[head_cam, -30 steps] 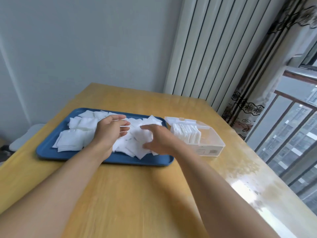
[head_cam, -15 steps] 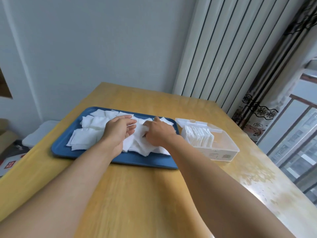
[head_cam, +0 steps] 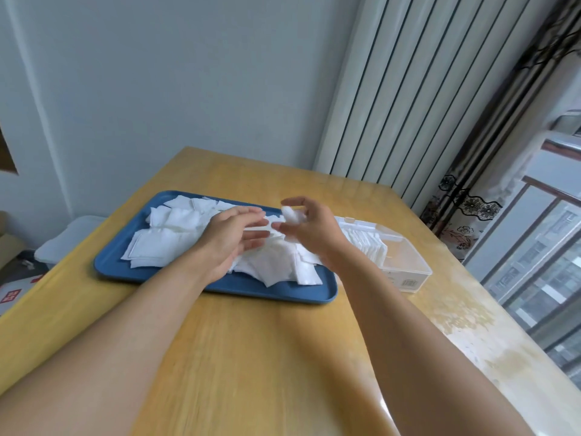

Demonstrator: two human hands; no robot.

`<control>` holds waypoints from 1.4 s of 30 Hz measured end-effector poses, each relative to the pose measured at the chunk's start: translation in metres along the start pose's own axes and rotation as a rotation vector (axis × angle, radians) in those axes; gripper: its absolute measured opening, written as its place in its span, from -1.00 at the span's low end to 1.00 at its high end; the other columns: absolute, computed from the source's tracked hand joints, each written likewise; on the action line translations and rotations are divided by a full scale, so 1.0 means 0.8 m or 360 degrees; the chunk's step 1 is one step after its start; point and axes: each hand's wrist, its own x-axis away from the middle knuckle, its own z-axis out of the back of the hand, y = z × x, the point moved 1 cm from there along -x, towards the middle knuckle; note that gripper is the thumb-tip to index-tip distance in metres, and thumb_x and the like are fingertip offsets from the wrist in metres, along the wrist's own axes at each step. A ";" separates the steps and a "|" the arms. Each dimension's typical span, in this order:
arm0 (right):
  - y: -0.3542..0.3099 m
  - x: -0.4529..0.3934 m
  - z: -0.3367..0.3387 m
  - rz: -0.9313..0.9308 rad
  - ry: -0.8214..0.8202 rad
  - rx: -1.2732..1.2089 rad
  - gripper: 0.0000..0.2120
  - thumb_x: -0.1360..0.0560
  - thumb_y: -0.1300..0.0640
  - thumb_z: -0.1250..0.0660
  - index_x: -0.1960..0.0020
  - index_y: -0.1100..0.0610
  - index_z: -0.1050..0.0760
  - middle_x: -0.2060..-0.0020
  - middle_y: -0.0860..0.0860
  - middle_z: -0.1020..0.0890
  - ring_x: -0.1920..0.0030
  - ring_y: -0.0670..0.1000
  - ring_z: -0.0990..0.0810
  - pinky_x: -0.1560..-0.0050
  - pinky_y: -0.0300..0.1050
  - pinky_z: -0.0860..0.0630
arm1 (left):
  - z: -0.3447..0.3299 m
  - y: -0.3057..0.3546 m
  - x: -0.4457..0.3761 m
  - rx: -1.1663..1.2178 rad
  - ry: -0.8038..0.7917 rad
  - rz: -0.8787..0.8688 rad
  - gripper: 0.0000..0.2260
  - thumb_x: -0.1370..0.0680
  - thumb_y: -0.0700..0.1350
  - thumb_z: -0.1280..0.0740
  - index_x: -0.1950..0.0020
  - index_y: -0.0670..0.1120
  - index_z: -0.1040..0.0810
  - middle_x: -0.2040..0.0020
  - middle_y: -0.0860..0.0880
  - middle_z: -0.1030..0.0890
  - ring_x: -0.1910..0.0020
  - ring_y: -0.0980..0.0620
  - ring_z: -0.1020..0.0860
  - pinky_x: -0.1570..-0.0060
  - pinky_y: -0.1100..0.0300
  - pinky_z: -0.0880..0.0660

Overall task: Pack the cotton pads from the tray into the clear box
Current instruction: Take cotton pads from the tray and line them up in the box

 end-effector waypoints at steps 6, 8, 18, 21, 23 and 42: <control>0.004 0.027 -0.004 0.0126 -0.0135 0.0176 -0.19 -0.25 0.09 -0.70 -0.41 -0.11 -0.44 -0.16 -0.03 -0.52 0.09 -0.16 -0.53 0.09 -0.33 -0.51 | -0.008 -0.012 0.008 -0.0282 -0.0262 0.0134 -0.83 -0.54 -0.15 -0.48 -0.11 -0.12 -0.63 0.18 -0.04 -0.64 0.23 0.04 -0.59 0.29 0.27 -0.44; 0.001 0.037 -0.002 0.0201 -0.0197 0.0180 -0.14 -0.27 0.10 -0.70 -0.47 -0.10 -0.39 -0.25 -0.02 -0.49 0.08 -0.19 -0.52 0.08 -0.42 -0.47 | -0.007 -0.015 0.003 -0.0361 -0.0224 0.0091 -0.80 -0.51 -0.23 -0.50 -0.12 -0.15 -0.62 0.30 0.00 -0.63 0.38 0.14 -0.55 0.34 0.31 -0.41; 0.032 0.050 -0.010 0.0198 -0.0278 0.0224 0.00 -0.29 -0.15 -0.63 -0.59 -0.10 -0.18 -0.49 -0.10 -0.25 -0.47 -0.14 -0.27 -0.48 -0.05 -0.33 | -0.015 -0.016 0.005 -0.0331 0.0018 -0.0155 -0.88 -0.53 -0.25 -0.48 0.02 -0.07 -0.60 0.19 -0.06 -0.60 0.24 0.02 -0.53 0.18 0.20 -0.45; 0.031 0.056 -0.004 0.0228 -0.0188 0.0053 -0.11 -0.32 -0.35 -0.46 -0.56 -0.12 -0.25 -0.46 -0.19 -0.33 -0.42 -0.21 -0.34 -0.42 -0.15 -0.38 | -0.014 -0.016 -0.001 -0.0355 0.0073 -0.0183 -0.91 -0.53 -0.21 -0.49 0.06 -0.07 -0.61 0.20 -0.05 -0.62 0.21 0.00 -0.57 0.14 0.15 -0.47; 0.034 0.056 0.001 0.0209 -0.0100 -0.0088 -0.31 -0.47 -0.36 -0.27 -0.53 -0.10 -0.32 -0.42 -0.21 -0.41 -0.39 -0.21 -0.40 -0.42 -0.06 -0.42 | -0.016 -0.017 -0.002 -0.0359 0.0121 -0.0186 -0.93 -0.54 -0.17 -0.49 0.06 -0.07 -0.62 0.20 -0.01 -0.62 0.24 0.06 -0.58 0.15 0.18 -0.47; 0.046 0.060 -0.002 -0.0069 -0.0208 0.0973 -0.38 -0.57 0.35 -0.11 -0.61 0.11 -0.14 -0.49 0.05 -0.33 -0.45 0.08 -0.35 -0.31 -0.13 -0.34 | -0.011 -0.018 -0.001 -0.0257 0.0217 -0.0155 -0.85 -0.52 -0.17 -0.39 -0.05 0.01 -0.53 -0.18 -0.23 -0.66 -0.08 -0.20 -0.69 -0.05 -0.14 -0.66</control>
